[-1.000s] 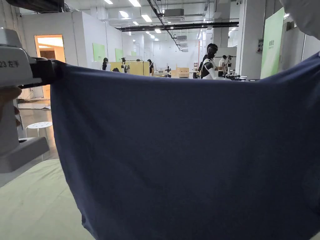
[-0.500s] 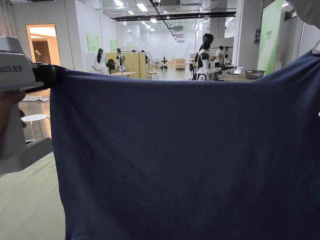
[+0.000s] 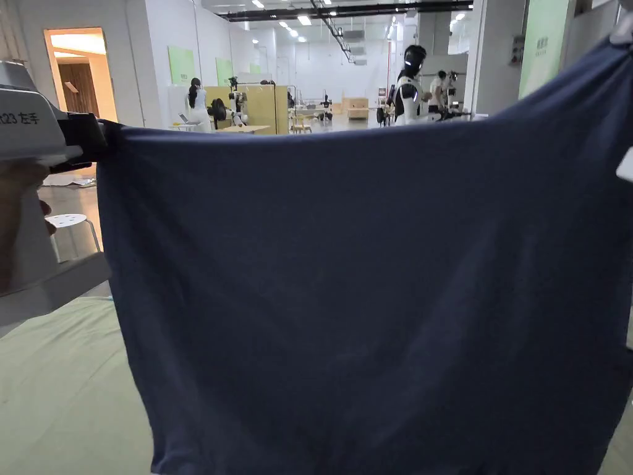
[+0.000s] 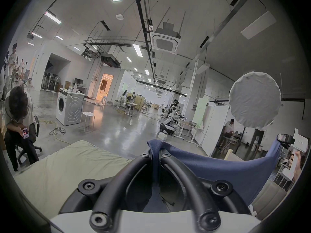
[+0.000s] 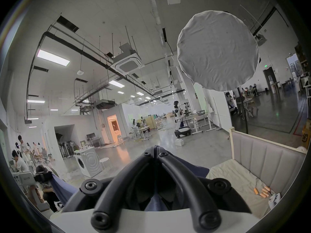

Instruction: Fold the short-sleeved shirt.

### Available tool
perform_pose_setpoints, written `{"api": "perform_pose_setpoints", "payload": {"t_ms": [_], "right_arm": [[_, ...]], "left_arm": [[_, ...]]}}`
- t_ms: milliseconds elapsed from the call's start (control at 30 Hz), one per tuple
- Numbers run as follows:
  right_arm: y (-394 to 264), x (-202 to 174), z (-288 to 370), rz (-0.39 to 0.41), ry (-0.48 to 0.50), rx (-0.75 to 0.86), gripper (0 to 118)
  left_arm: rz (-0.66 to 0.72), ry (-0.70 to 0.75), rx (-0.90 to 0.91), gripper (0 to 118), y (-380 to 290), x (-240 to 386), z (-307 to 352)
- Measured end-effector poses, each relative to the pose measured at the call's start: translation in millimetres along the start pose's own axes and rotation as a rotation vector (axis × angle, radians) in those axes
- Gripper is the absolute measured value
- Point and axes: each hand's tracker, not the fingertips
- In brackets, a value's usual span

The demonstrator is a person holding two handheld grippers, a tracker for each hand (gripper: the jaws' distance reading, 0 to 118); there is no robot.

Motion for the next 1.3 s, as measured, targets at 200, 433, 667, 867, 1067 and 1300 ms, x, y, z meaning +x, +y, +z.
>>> {"api": "perform_pose_setpoints", "payload": {"t_ms": [200,433,667,867,1067,1300], "right_arm": [[-13,-8,-45,0.05,-0.039,0.012,2],[-22,-8,-81,0.09,-0.099,-0.018,2],[-72,5,-94,0.064,-0.079,-0.093,2],[-169,46,-86,0.003,-0.086,-0.226,2],[-248,73,-39,-0.039,-0.088,-0.275,2],[-299,86,87,-0.073,0.015,-0.307,2]], "left_arm": [[0.075,-0.028,0.002,7,-16,0,-49],[0.12,-0.058,-0.028,7,-23,0,-79],[0.039,-0.006,-0.126,7,-78,4,-88],[0.014,0.011,-0.29,7,-176,-18,-97],[0.033,-0.002,-0.387,7,-249,-37,-67],[0.014,-0.081,-0.398,7,-303,-59,27]]}}
